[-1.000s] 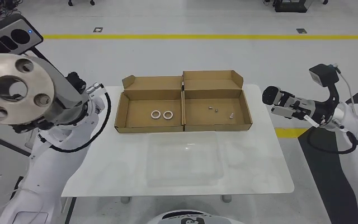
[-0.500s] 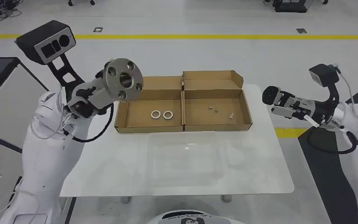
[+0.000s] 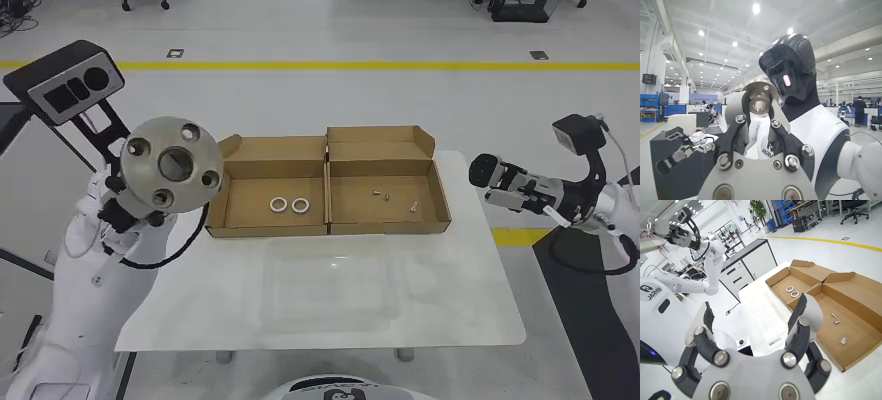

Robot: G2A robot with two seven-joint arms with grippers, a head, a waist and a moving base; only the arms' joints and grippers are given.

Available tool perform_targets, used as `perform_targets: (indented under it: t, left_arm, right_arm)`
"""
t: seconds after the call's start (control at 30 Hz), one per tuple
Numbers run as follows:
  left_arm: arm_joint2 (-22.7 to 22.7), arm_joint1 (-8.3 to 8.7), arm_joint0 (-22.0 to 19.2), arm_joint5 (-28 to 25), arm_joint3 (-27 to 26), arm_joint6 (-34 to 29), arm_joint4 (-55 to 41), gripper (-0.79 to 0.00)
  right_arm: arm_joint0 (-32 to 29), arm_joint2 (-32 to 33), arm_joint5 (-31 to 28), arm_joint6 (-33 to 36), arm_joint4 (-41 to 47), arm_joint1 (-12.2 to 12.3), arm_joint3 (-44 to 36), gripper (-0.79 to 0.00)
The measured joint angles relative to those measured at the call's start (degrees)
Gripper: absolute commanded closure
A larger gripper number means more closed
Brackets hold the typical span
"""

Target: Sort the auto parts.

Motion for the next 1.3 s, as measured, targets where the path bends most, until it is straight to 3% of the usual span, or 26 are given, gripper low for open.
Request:
perform_targets:
  t: [0.27,0.63,0.83,1.03,1.3]
  left_arm:
    - [-0.76,-0.33,-0.09,1.09,1.37,-1.38,1.31,0.000]
    - [-4.04,-0.15,1.20,8.75,-0.09,-0.93,16.50,0.000]
    - [-2.40,-0.70,1.67,5.57,-1.06,1.87,9.12,0.000]
    - [-1.41,-1.17,0.86,2.60,-0.05,0.74,-0.77,0.000]
    - [-1.51,-1.27,0.25,3.13,0.30,-2.68,-1.87,0.000]
  right_arm:
    - [0.00,0.00,0.00,0.00,0.00,0.00,0.00,-0.785]
    - [0.00,0.00,0.00,0.00,0.00,0.00,0.00,-0.785]
    - [0.00,0.00,0.00,0.00,0.00,0.00,0.00,-0.785]
    - [0.00,0.00,0.00,0.00,0.00,0.00,0.00,-0.785]
    - [0.00,0.00,0.00,0.00,0.00,0.00,0.00,-0.785]
